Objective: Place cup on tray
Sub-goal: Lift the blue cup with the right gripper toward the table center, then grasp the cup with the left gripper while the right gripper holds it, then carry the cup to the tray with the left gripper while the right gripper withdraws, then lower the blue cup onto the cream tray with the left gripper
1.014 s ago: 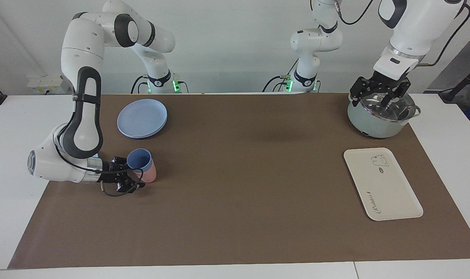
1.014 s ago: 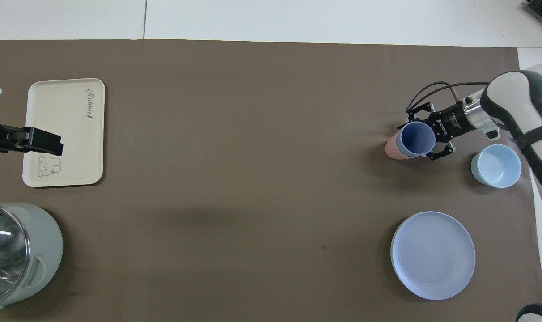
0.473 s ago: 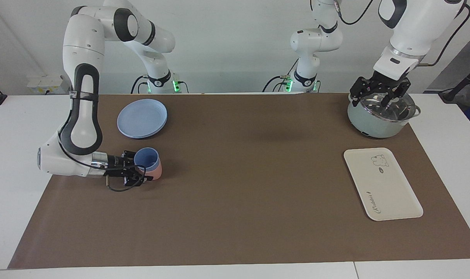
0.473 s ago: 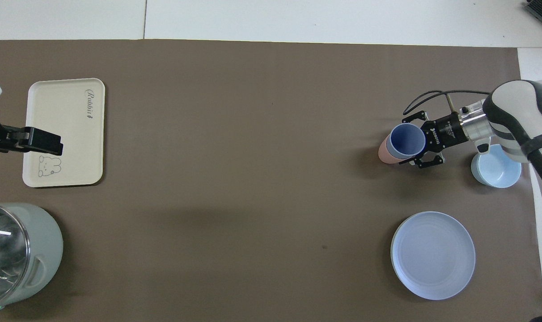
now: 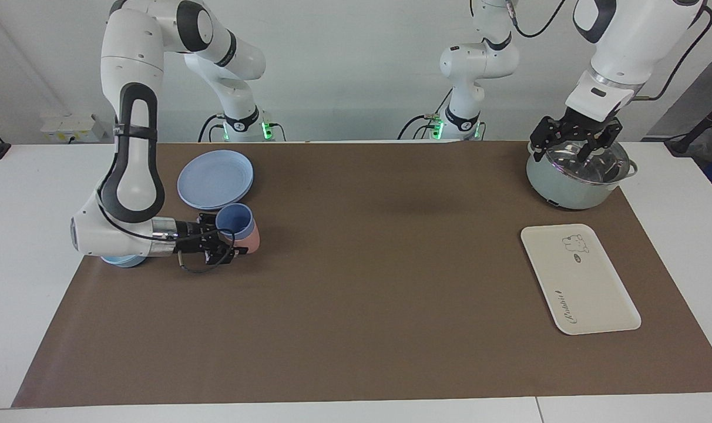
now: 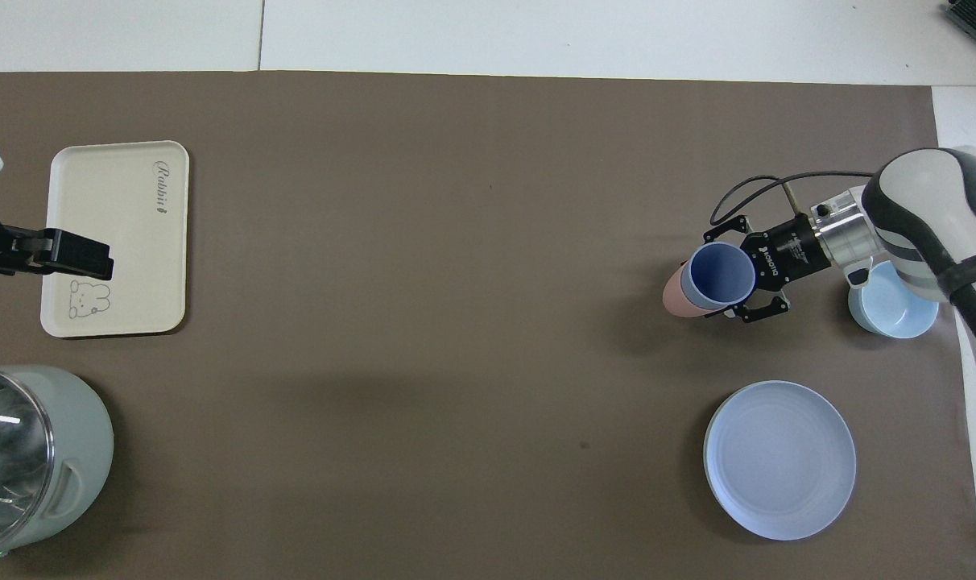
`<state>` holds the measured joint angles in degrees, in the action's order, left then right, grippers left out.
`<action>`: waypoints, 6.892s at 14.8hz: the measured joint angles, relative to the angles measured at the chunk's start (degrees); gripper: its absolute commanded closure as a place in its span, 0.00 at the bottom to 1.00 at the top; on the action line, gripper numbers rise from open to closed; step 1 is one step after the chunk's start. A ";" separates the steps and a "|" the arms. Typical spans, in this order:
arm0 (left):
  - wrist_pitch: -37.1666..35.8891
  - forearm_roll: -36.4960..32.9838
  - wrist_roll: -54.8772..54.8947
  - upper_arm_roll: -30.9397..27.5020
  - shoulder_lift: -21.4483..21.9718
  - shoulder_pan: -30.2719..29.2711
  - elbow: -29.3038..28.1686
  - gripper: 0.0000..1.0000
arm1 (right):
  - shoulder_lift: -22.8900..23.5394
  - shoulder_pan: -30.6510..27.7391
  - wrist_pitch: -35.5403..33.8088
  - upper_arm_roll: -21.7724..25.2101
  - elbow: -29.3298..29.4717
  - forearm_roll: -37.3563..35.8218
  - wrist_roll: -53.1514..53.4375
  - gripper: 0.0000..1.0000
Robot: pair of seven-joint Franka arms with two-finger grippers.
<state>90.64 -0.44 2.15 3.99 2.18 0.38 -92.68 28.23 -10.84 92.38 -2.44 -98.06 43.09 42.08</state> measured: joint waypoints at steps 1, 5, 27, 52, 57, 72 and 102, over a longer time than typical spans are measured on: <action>0.00 0.00 0.00 0.00 0.00 0.00 0.00 0.00 | -0.52 0.21 0.05 0.00 -0.29 0.00 0.00 1.00; 0.00 0.00 0.00 0.00 0.00 0.00 0.00 0.00 | -0.99 3.17 2.59 -0.01 -0.88 2.09 2.44 1.00; 0.00 0.00 0.00 0.00 0.00 0.00 0.00 0.00 | -13.88 33.97 31.56 -0.51 -0.84 2.16 43.60 1.00; 25.72 6.82 -46.10 1.93 -0.48 16.24 -3.02 0.09 | -13.99 32.91 31.41 0.64 -0.64 1.95 46.13 1.00; 33.21 6.83 -52.64 1.98 -4.58 25.10 -5.18 0.24 | -13.99 33.01 31.41 0.59 -0.62 0.65 46.13 1.00; 23.59 6.85 -53.22 1.09 -6.54 27.11 2.03 1.00 | -13.99 32.99 31.53 0.47 -0.34 -0.49 46.15 1.00; 59.71 8.21 1.57 0.35 -12.83 -18.62 -26.81 0.00 | -2.10 -5.44 15.49 1.11 -7.68 8.21 -2.45 1.00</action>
<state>150.35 7.77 3.72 4.35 -10.65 -18.25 -119.49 26.13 -16.28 107.87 -1.33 -105.74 51.30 39.62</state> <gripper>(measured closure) 0.780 0.220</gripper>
